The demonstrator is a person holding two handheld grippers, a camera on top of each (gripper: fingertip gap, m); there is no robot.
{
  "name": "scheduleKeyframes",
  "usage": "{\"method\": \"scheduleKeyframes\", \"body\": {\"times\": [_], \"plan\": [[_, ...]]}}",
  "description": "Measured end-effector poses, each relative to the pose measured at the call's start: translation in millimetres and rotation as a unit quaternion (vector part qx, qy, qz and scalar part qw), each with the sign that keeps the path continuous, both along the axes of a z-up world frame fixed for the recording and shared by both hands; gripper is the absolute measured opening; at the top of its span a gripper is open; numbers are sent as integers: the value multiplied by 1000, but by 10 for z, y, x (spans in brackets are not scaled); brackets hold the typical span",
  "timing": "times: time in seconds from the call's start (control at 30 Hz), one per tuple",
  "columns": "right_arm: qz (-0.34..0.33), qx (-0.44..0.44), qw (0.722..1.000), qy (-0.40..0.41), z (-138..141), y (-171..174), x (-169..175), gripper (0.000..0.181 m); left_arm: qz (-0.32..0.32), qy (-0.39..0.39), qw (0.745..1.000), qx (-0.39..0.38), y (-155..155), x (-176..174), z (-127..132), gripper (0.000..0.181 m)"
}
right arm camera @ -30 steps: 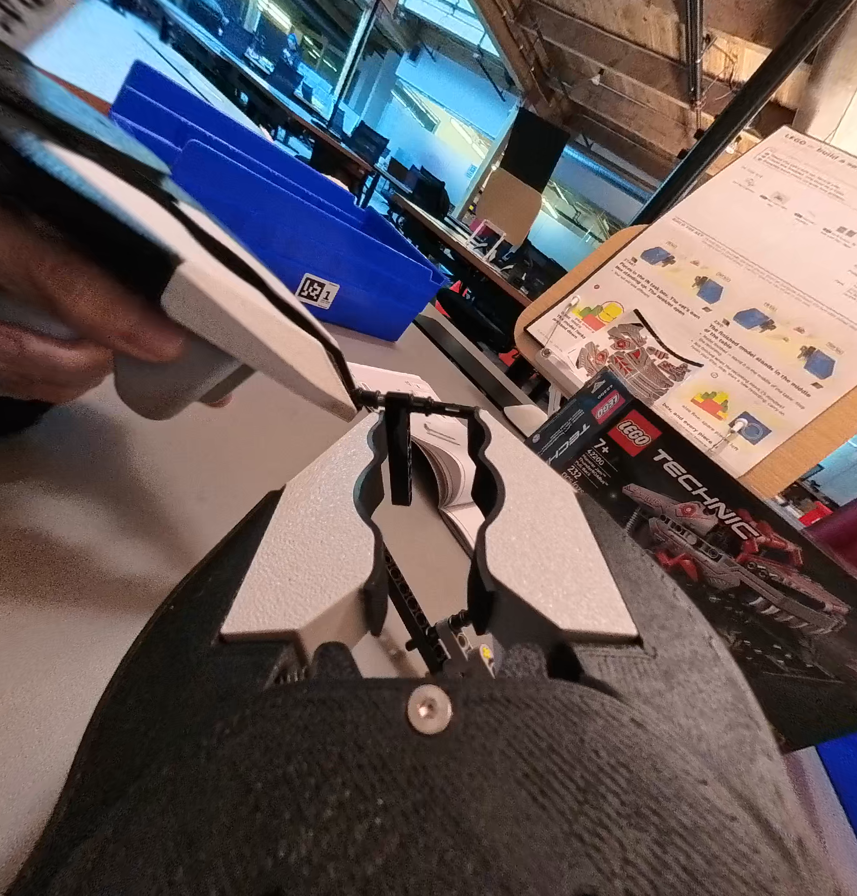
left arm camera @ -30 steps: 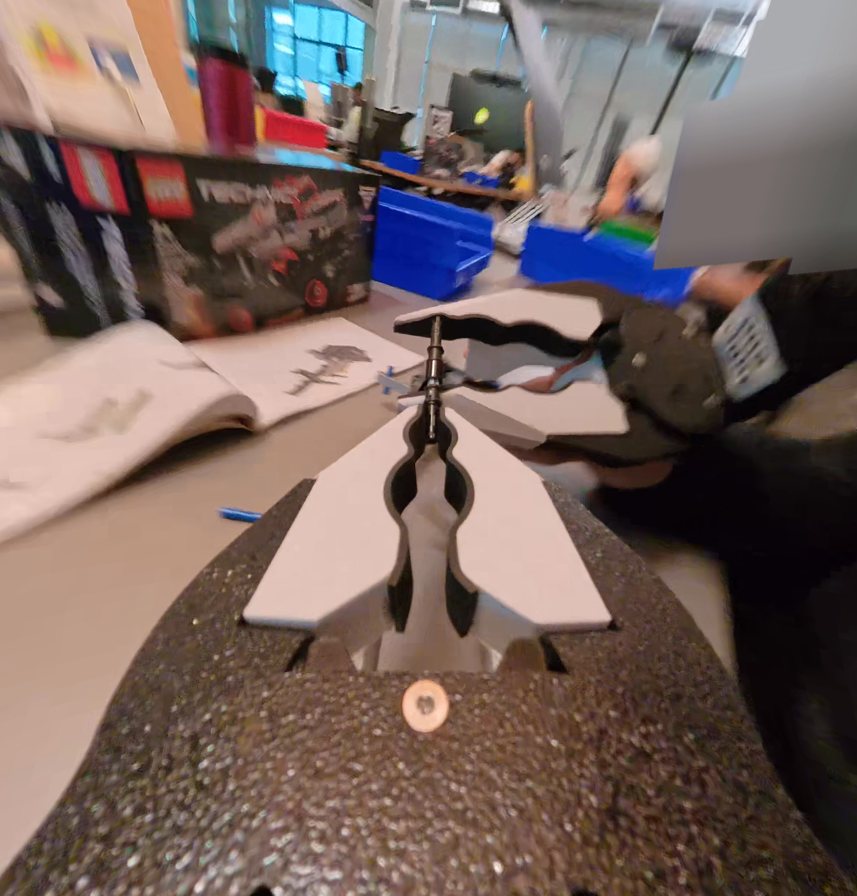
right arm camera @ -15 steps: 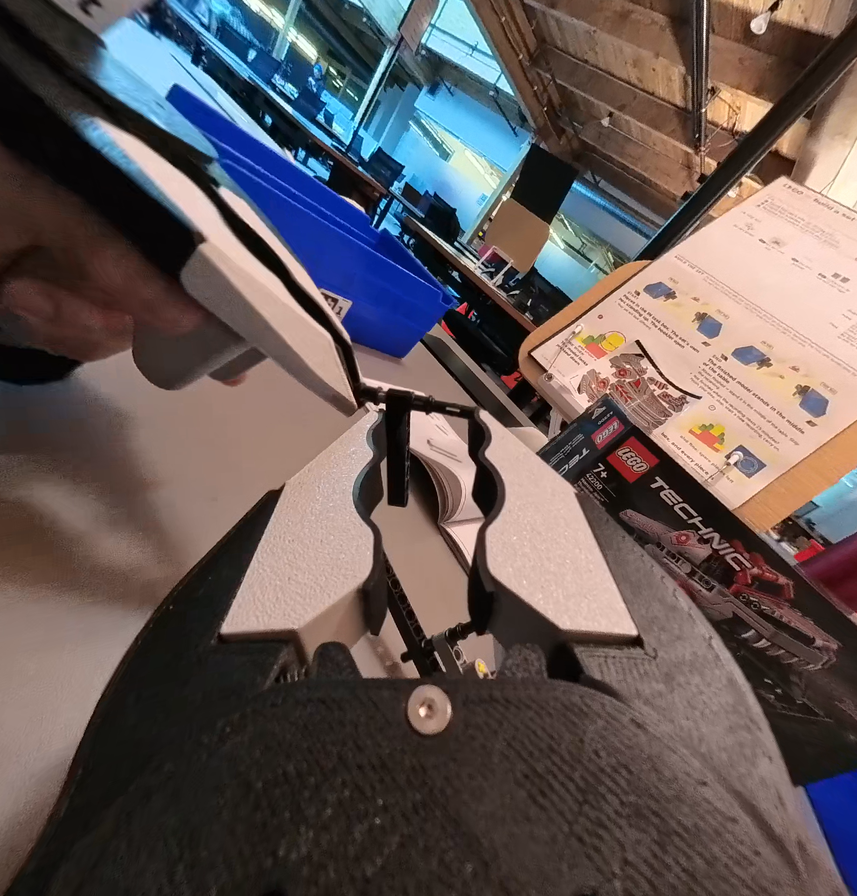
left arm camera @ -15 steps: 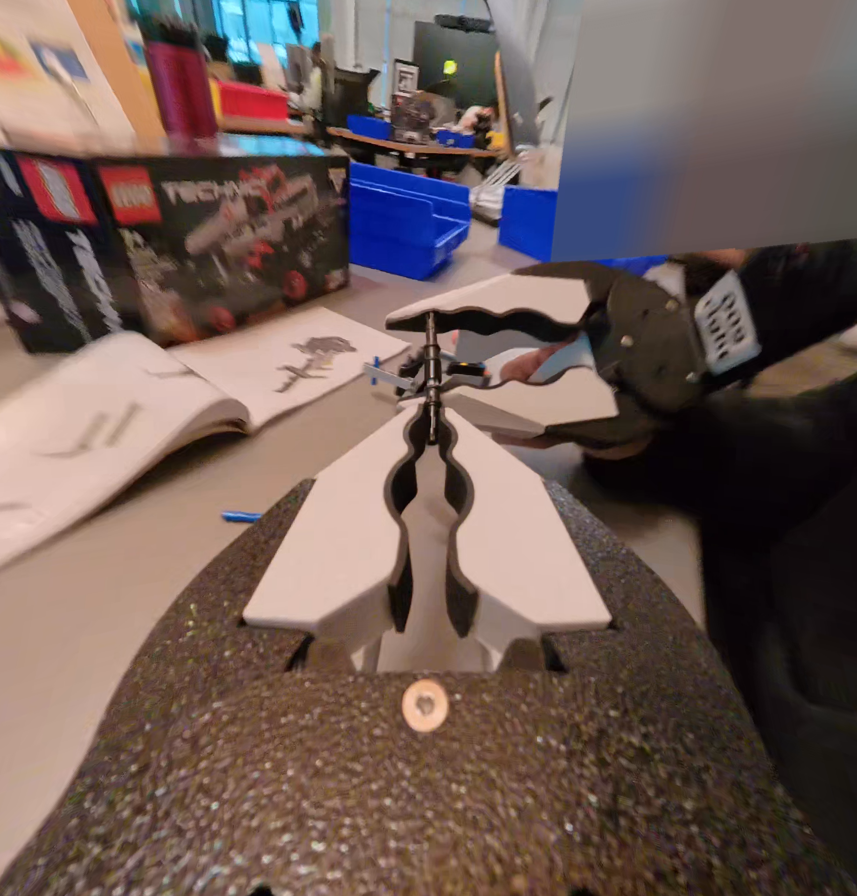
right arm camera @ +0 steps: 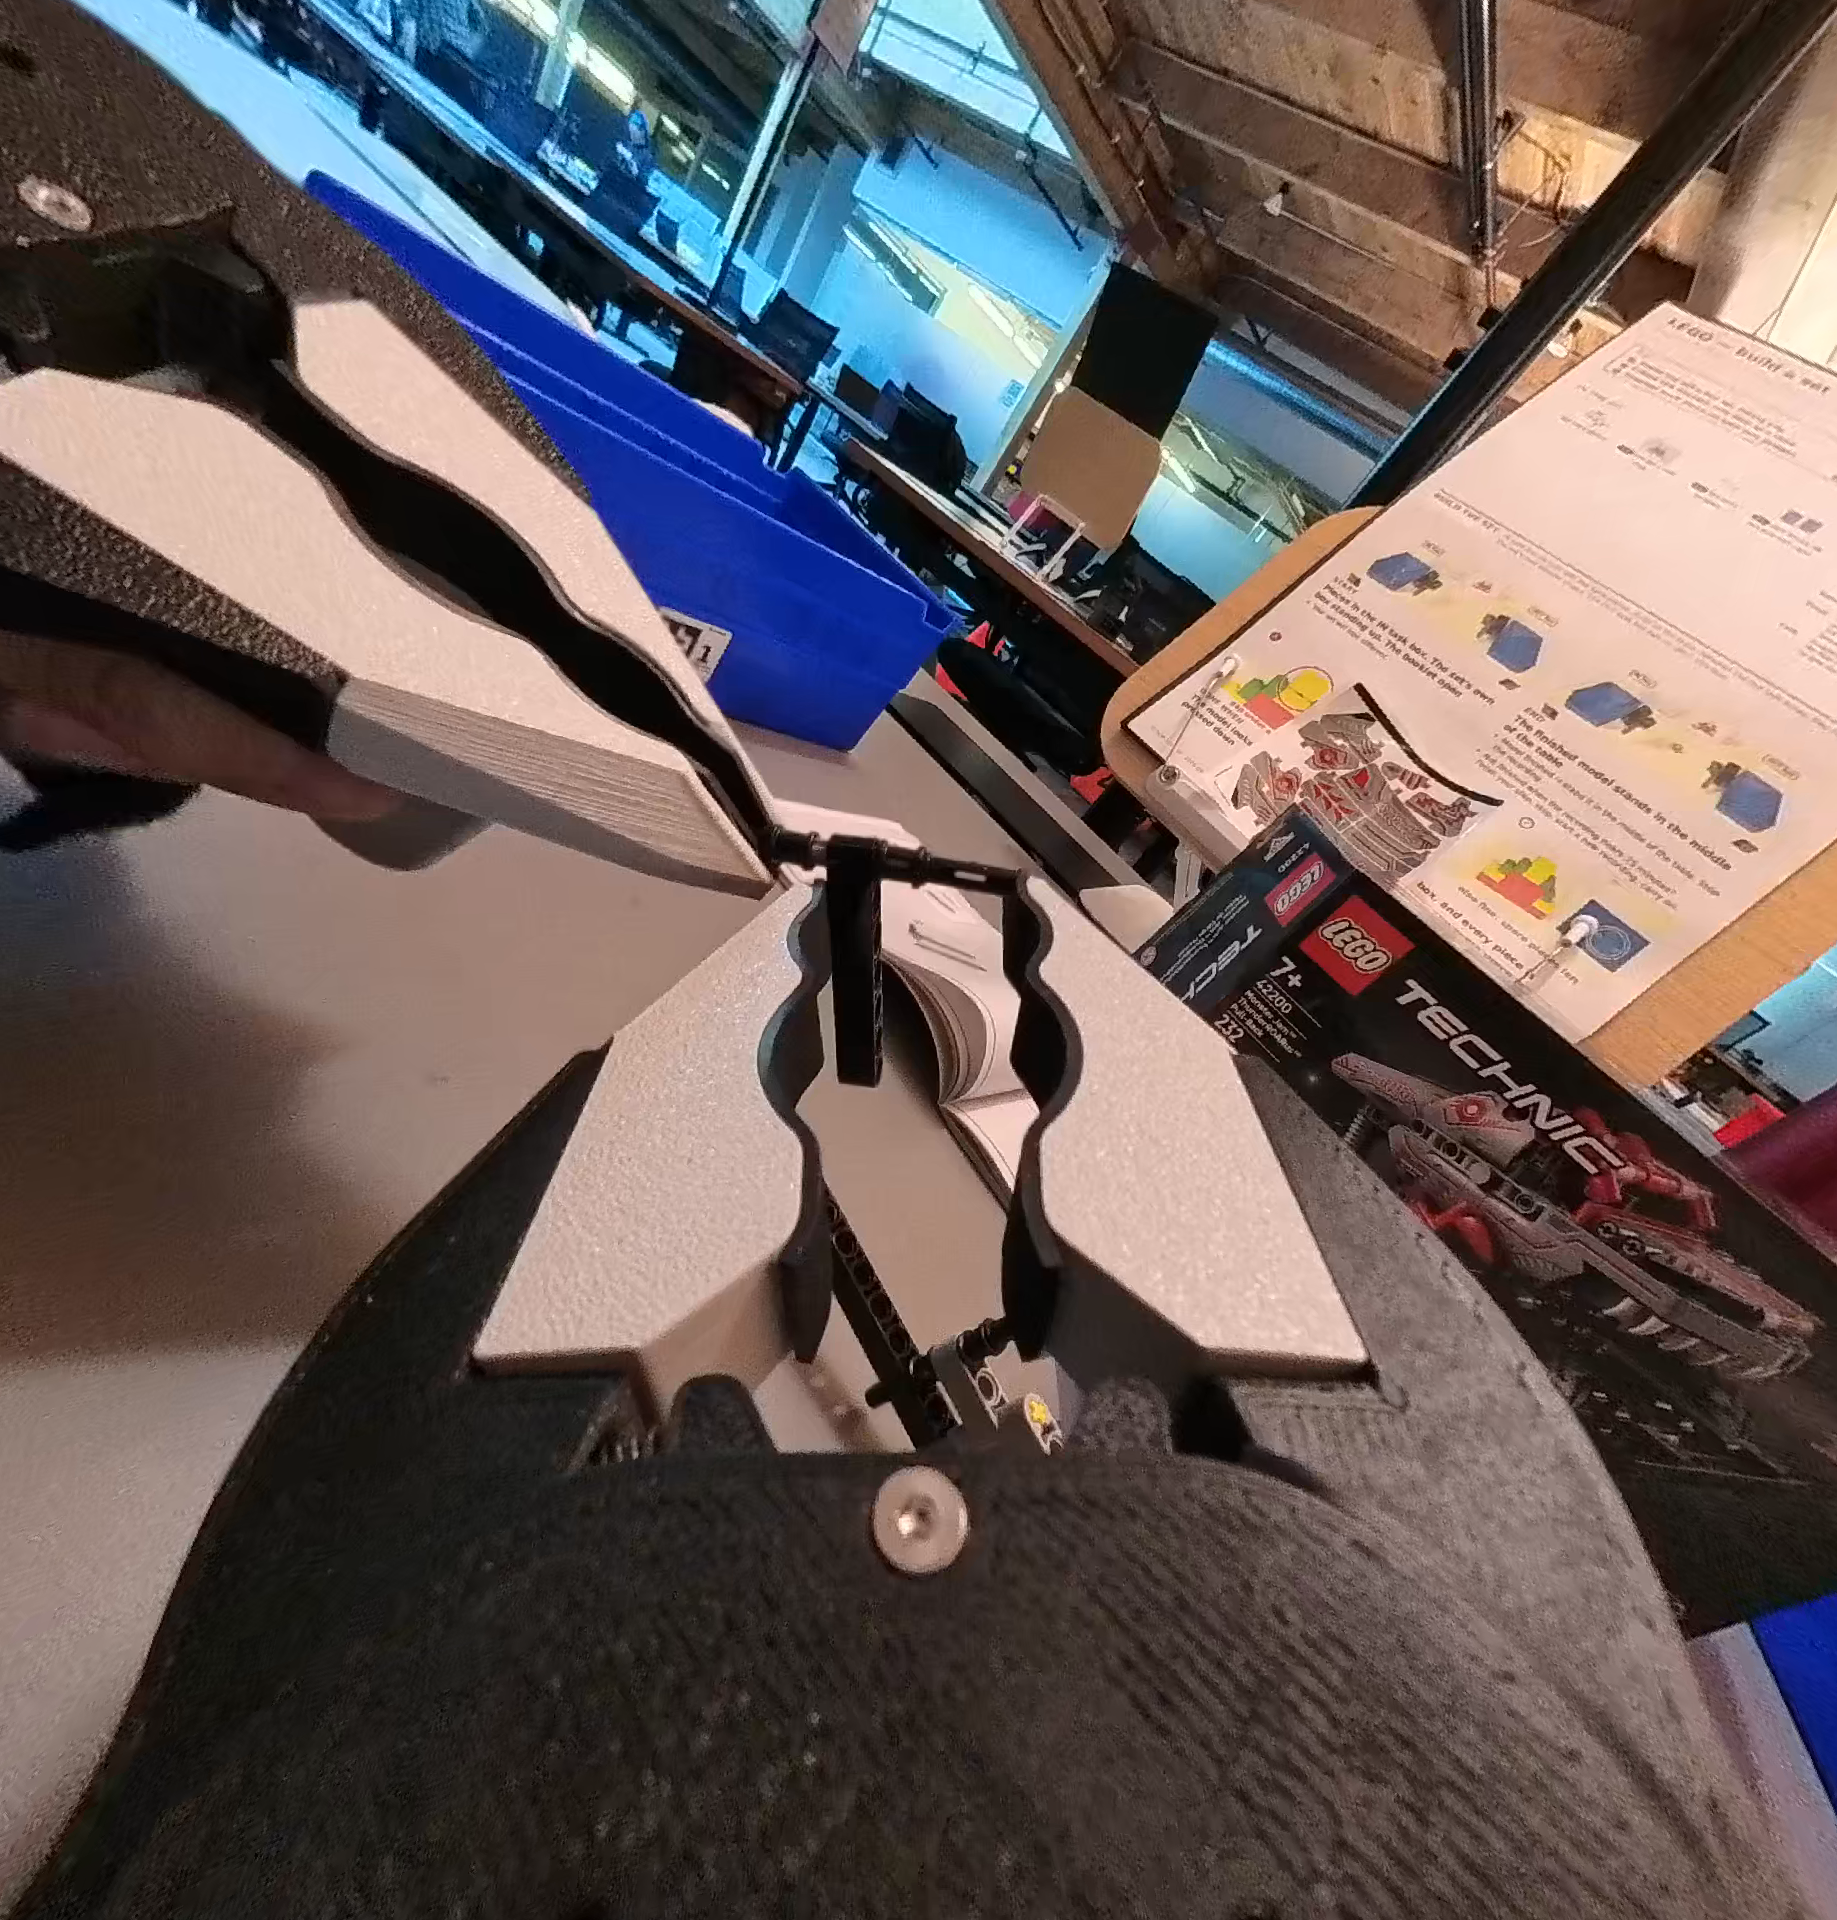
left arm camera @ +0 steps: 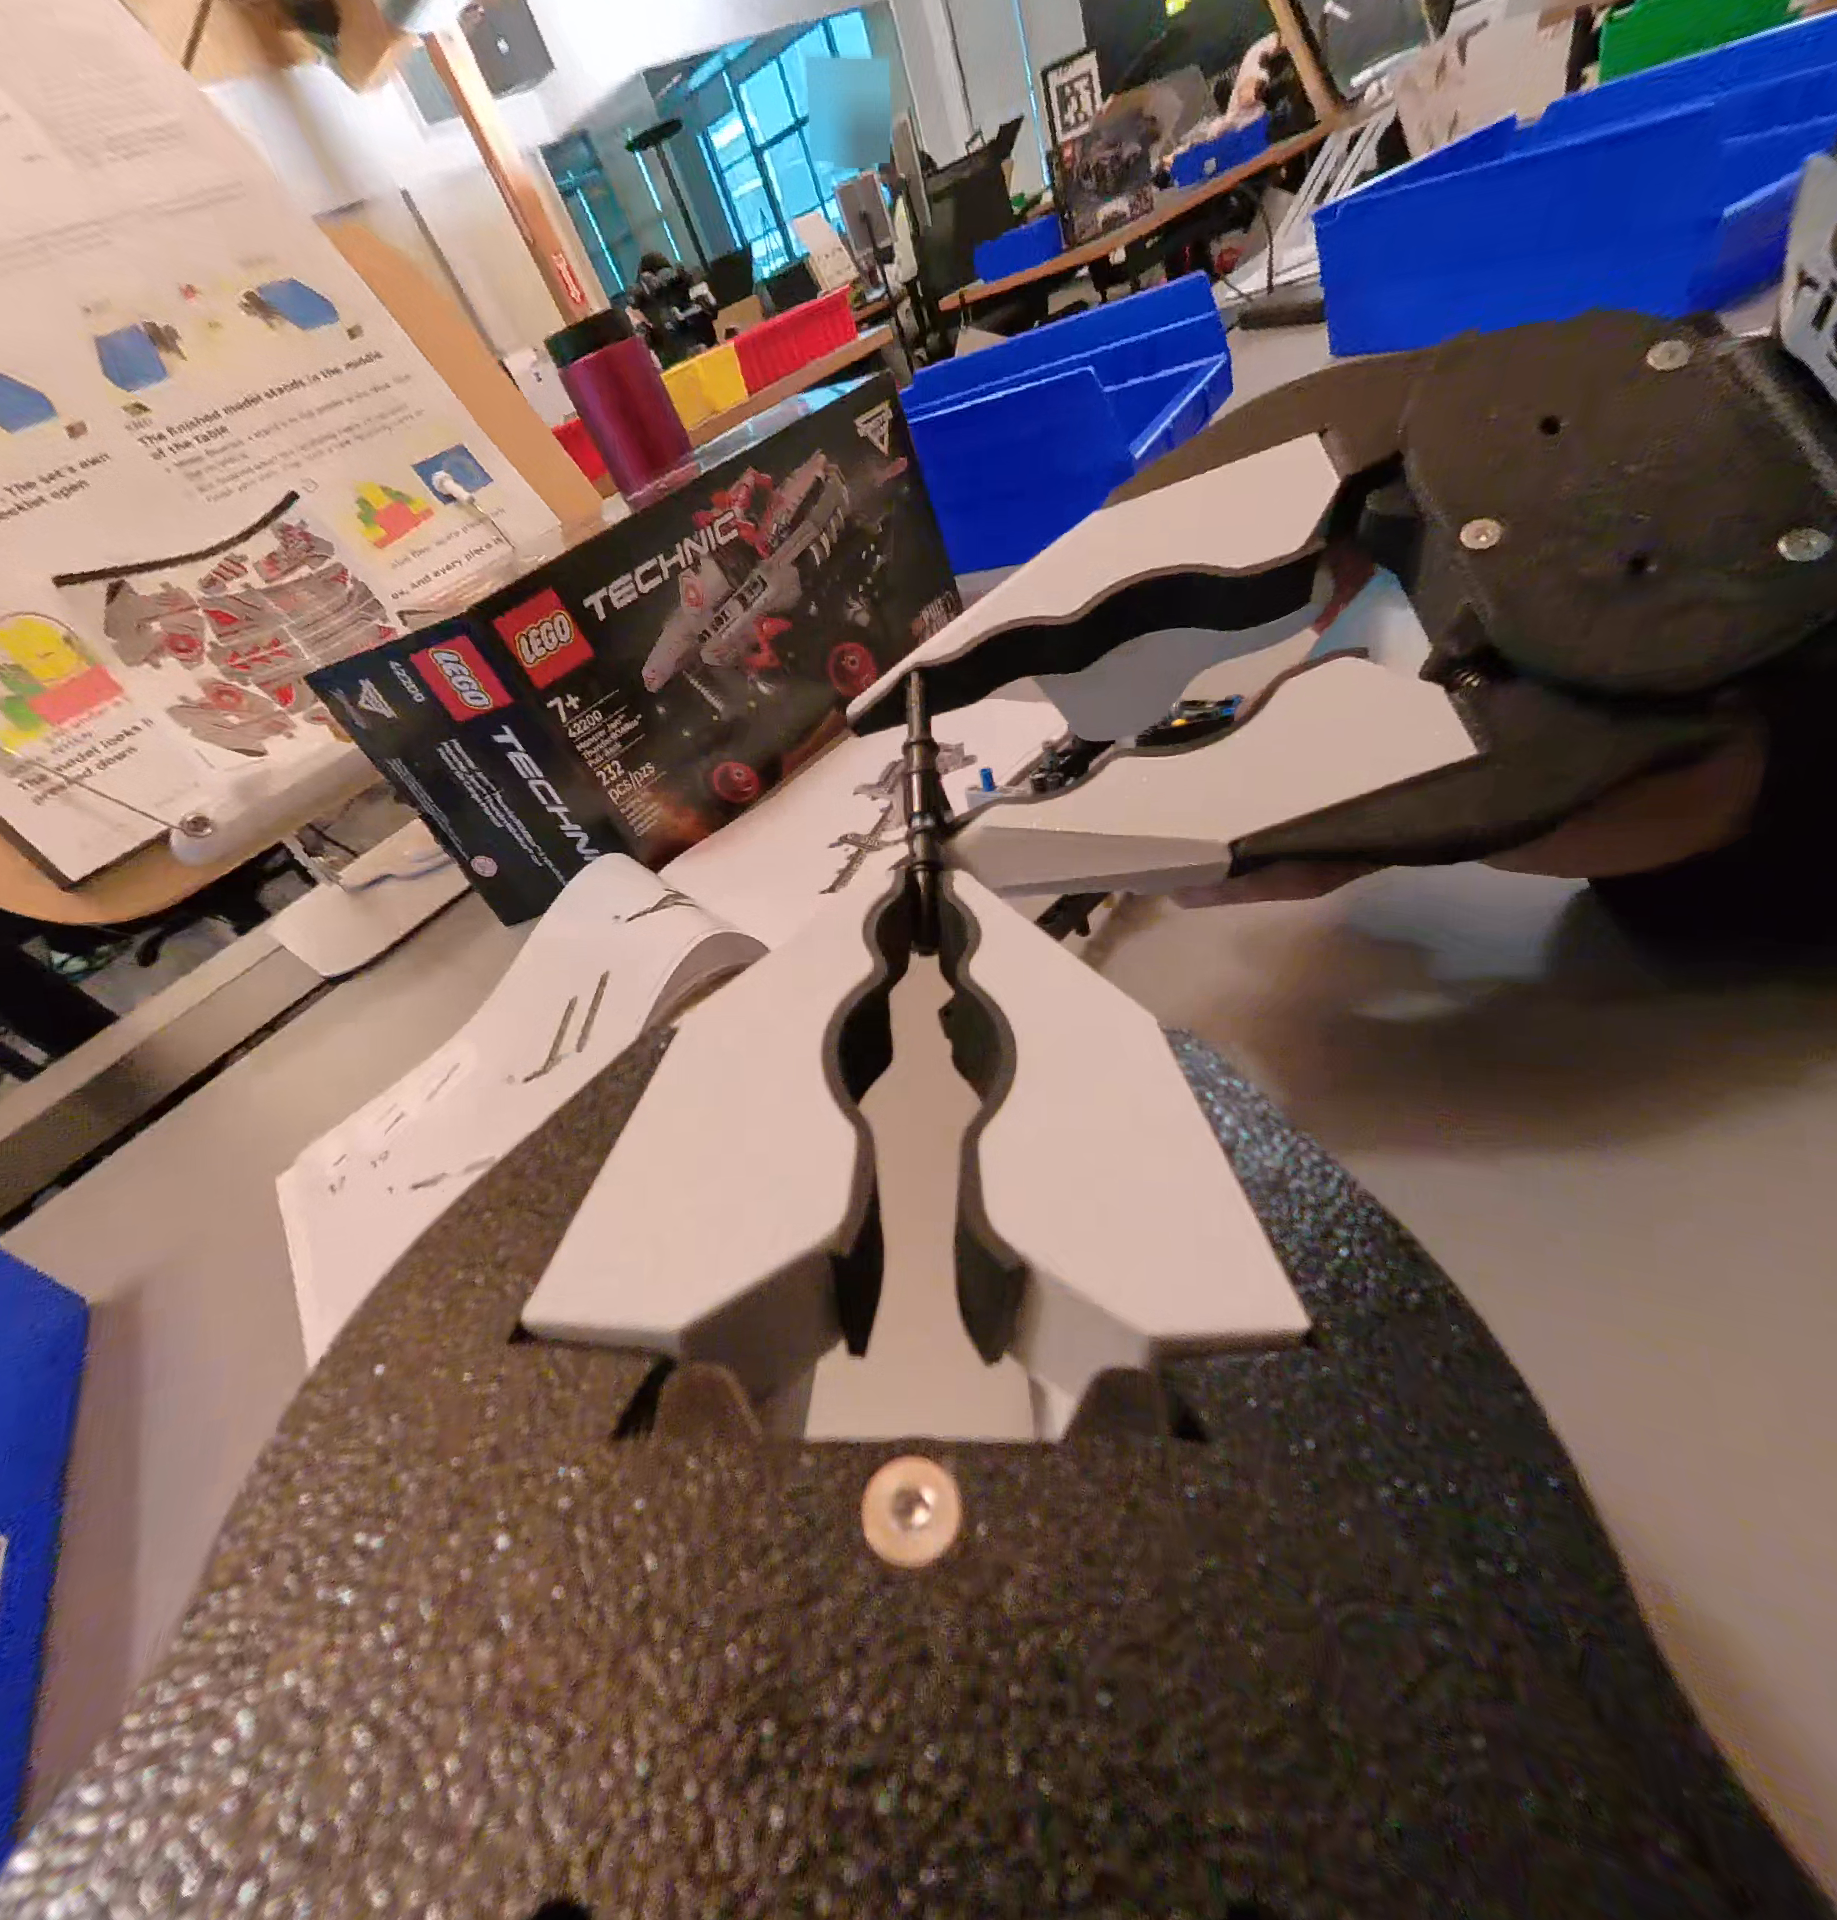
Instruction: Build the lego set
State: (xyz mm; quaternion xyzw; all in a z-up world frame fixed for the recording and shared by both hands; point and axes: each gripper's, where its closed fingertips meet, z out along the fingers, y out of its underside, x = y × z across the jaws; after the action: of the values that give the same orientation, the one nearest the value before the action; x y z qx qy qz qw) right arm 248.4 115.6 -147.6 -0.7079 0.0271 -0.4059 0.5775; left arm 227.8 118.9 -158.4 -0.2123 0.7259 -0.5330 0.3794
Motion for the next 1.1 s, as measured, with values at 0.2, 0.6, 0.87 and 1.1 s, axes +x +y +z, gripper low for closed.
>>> {"method": "scheduleKeyframes", "body": {"times": [0.2, 0.6, 0.87, 1.1], "plan": [[8, 6, 1000, 8, 1, -4, -11, 32, -29, 74, 995, -65, -18, -22, 1, 1], [44, 50, 998, -10, 95, 4, -77, 33, -32, -27, 999, 1, 11, -49, 72, 2], [47, 50, 997, -38, 145, -7, -106, 44, -48, 10, 995, -87, 60, -55, 192, 2], [36, 55, 997, -26, 147, -25, -71, 41, -65, 41, 993, -92, -5, -78, 137, 2]]}}
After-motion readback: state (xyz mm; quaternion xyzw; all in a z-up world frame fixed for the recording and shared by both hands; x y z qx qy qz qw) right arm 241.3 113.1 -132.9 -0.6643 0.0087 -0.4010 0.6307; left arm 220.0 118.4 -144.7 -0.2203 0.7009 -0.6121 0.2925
